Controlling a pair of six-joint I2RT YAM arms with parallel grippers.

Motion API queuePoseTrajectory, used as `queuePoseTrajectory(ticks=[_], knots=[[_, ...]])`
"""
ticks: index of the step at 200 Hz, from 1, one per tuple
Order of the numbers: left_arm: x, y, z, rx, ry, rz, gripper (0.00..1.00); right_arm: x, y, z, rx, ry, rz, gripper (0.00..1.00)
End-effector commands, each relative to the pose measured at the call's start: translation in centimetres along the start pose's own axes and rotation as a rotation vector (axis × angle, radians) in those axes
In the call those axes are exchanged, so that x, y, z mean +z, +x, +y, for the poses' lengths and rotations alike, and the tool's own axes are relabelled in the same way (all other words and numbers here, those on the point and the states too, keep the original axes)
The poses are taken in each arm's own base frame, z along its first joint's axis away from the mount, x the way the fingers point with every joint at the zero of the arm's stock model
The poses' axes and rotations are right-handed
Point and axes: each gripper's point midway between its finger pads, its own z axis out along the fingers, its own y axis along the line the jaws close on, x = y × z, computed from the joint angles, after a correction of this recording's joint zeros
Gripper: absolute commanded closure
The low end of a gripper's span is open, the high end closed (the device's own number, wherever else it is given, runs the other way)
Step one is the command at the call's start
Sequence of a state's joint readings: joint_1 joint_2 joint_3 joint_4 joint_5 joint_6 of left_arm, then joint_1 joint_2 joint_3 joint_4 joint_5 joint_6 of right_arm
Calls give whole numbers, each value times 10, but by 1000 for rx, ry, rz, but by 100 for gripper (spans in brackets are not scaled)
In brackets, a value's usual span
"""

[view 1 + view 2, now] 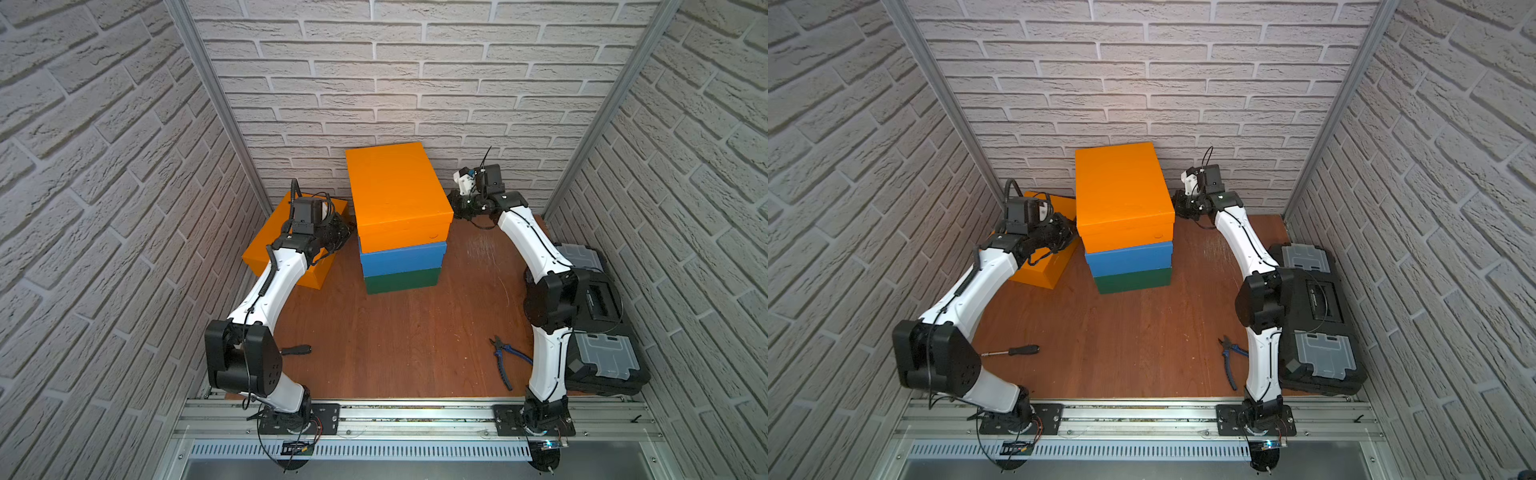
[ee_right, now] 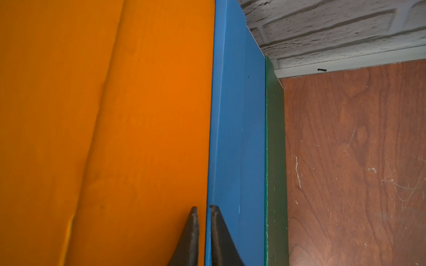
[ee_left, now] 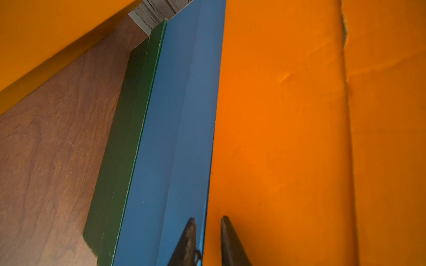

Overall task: Stack the shoeboxes
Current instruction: Adjust the shoebox.

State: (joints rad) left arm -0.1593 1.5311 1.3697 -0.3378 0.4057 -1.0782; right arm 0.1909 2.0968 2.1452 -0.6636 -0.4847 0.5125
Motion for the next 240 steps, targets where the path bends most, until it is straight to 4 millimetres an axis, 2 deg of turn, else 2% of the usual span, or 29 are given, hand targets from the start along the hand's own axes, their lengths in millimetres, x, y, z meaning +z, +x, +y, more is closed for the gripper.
queuePoseTrajectory(ticks=[1,51,53,57,124,166,201,240], knots=[[0,-5,-18,22,50,-10,78,-23,-6,35,-44,-77,-50,86],[4,-6,-13,16,41,-5,78,-23,2,32,-37,-69,-46,86],[4,-6,-13,16,41,-5,78,-33,-1,39,-48,-79,-64,86],[4,-6,-12,14,39,-4,78,-36,-2,42,-52,-82,-69,85],[1,-10,-9,10,32,-13,78,-41,4,47,-57,-81,-65,85],[-1,-13,-9,9,31,-20,78,-40,12,46,-53,-73,-56,85],[0,-12,-10,7,36,-19,78,-43,10,45,-62,-64,-63,85],[1,-8,-9,8,36,-6,78,-48,3,34,-45,-41,-80,84]])
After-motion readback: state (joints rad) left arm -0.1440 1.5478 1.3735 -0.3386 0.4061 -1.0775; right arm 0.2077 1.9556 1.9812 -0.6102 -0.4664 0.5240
